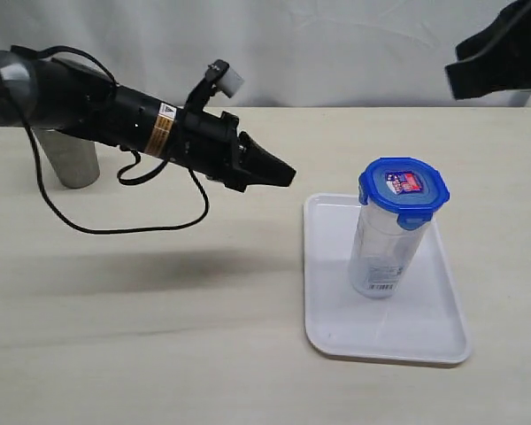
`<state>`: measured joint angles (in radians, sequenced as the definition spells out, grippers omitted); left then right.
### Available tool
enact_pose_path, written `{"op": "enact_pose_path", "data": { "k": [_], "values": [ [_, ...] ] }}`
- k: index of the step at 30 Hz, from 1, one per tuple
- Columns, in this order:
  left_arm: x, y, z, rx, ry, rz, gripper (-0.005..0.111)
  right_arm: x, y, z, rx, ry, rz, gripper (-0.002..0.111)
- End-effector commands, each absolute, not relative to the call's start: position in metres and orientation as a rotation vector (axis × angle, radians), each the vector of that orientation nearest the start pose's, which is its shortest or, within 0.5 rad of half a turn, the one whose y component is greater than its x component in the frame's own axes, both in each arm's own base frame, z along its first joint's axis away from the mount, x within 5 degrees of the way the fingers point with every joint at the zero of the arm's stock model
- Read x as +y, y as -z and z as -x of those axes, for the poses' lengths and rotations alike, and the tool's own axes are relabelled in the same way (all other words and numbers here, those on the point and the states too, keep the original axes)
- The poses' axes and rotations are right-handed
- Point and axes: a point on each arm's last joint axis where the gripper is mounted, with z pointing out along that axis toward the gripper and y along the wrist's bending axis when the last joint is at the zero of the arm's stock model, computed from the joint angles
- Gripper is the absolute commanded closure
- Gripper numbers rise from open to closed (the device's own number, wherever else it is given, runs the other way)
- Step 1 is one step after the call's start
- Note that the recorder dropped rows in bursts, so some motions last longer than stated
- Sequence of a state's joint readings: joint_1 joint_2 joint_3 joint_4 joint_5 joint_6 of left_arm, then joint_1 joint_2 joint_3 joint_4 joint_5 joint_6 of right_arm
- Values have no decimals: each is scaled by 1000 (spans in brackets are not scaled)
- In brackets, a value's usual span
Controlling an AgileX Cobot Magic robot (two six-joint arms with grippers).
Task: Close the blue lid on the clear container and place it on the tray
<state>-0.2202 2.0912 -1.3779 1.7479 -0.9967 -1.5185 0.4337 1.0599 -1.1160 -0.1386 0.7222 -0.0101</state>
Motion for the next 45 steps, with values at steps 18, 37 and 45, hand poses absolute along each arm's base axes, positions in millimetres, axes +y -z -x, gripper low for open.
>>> {"op": "enact_pose_path", "data": {
  "k": [18, 37, 45],
  "values": [
    [-74, -324, -291, 1869, 271, -388, 107, 8, -406, -25, 1266, -203, 351, 104],
    [-61, -459, -82, 1179, 419, -610, 107, -20, -387, 30, 1151, -200, 303, 104],
    [-43, -473, -7, 955, 344, -562, 107, -20, -387, 30, 1153, -200, 303, 104]
  ]
}}
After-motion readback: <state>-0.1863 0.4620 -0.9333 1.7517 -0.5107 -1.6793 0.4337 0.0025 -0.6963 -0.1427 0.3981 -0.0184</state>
